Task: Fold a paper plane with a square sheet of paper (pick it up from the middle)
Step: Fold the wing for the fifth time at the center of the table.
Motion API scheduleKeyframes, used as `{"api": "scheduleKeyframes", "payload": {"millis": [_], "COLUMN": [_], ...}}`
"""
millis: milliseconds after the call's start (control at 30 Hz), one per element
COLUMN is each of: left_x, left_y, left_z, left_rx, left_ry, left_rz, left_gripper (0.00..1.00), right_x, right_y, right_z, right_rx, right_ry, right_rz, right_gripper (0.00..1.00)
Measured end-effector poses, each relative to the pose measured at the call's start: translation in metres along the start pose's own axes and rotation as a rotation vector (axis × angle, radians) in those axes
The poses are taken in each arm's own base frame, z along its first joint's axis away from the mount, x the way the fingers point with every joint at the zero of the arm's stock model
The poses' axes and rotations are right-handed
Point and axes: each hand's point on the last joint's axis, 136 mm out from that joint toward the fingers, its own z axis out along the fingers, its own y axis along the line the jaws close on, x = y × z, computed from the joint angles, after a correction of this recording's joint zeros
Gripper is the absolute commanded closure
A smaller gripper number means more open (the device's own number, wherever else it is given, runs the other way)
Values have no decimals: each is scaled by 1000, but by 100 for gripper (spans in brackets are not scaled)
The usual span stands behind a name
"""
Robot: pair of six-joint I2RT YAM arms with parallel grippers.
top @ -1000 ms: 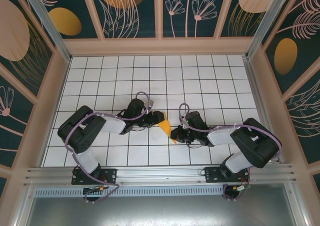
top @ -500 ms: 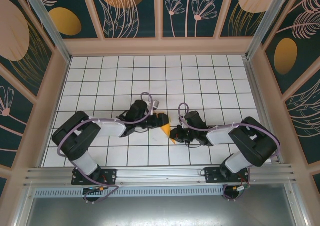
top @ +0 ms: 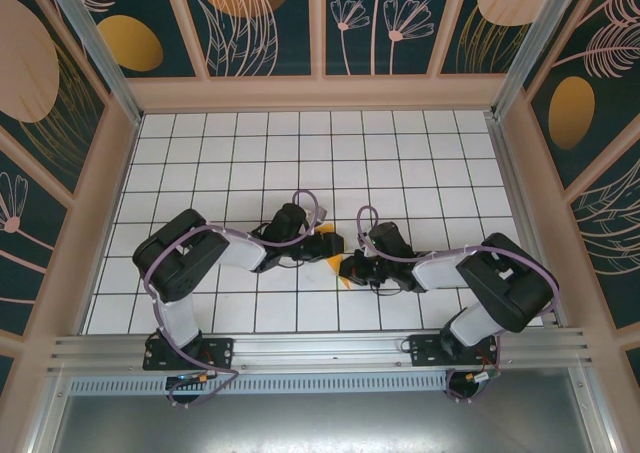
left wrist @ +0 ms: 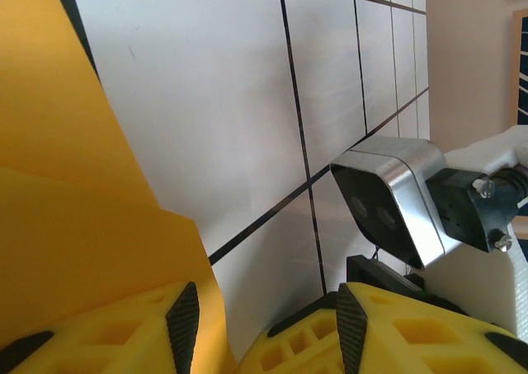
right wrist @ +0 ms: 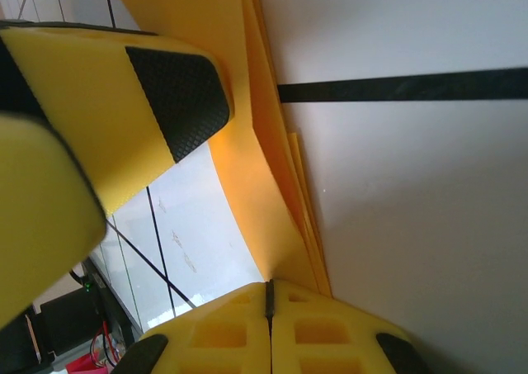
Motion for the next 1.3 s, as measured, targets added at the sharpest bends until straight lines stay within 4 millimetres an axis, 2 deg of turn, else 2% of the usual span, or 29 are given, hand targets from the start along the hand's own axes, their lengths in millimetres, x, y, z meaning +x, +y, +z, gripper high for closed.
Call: {"api": "scheduleKeyframes", "payload": {"millis": [333,633,767,867,967,1133,1233,1300], "left_x": [-6,-8,-8,-9,-9,-9,-9,-10], "left_y": [9,10,9,9,9,9,9,10], "left_z": [6,9,9,10,10,10,11,11], "left_rx": [-63,-72,-72,-75,-77,-80,-82,-83], "left_ry": [-10,-4,-3,-2,0,2,3,5], "left_rz": [-29,-36,-36,-37,-38,-39,-40,-39], "left_gripper": [63,64,64,64,64,64,64,64], "right_x": [2,19,24,19,9,0,2,4], "right_y": [-2,-12,-15,-6,11,30,31,24], "right_z": [-7,-16,-25,-34,-38,-32,-21,-15], "right_rx": [24,38,67,62,33,-9,4,24], "right_ry": [-3,7,-3,-35,-70,-77,-51,-34], "right_rz": [1,-1,-13,-39,-69,-102,-108,-100], "right_gripper": [89,89,89,89,89,91,91,91]}}
